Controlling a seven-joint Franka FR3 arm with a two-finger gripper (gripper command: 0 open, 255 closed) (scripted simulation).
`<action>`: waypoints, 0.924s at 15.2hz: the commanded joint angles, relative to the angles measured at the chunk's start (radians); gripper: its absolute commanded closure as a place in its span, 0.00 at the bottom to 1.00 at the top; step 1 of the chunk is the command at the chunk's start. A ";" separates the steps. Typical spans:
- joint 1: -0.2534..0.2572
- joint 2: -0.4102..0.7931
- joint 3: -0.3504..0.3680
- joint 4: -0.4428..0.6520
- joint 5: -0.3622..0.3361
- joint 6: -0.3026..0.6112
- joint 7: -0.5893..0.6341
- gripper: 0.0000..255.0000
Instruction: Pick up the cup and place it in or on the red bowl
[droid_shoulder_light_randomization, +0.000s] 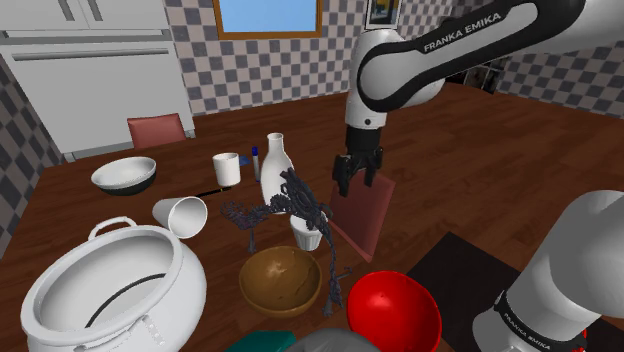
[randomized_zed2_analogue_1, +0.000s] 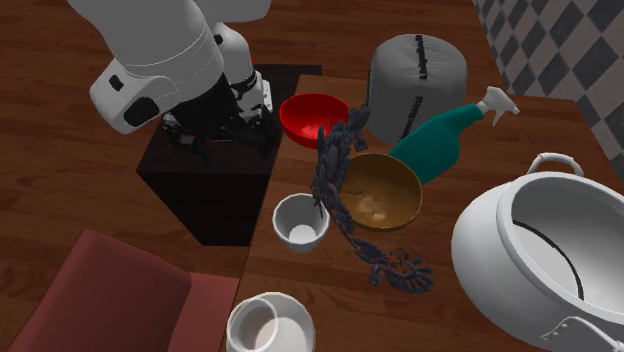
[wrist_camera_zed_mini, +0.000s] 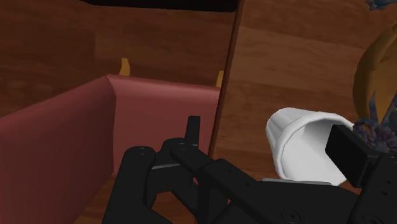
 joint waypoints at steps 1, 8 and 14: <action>0.007 0.066 0.014 0.019 0.023 0.060 0.026 0.00; 0.023 0.272 0.042 0.096 0.069 0.222 0.079 0.00; 0.033 0.329 0.053 0.063 0.077 0.314 0.077 0.00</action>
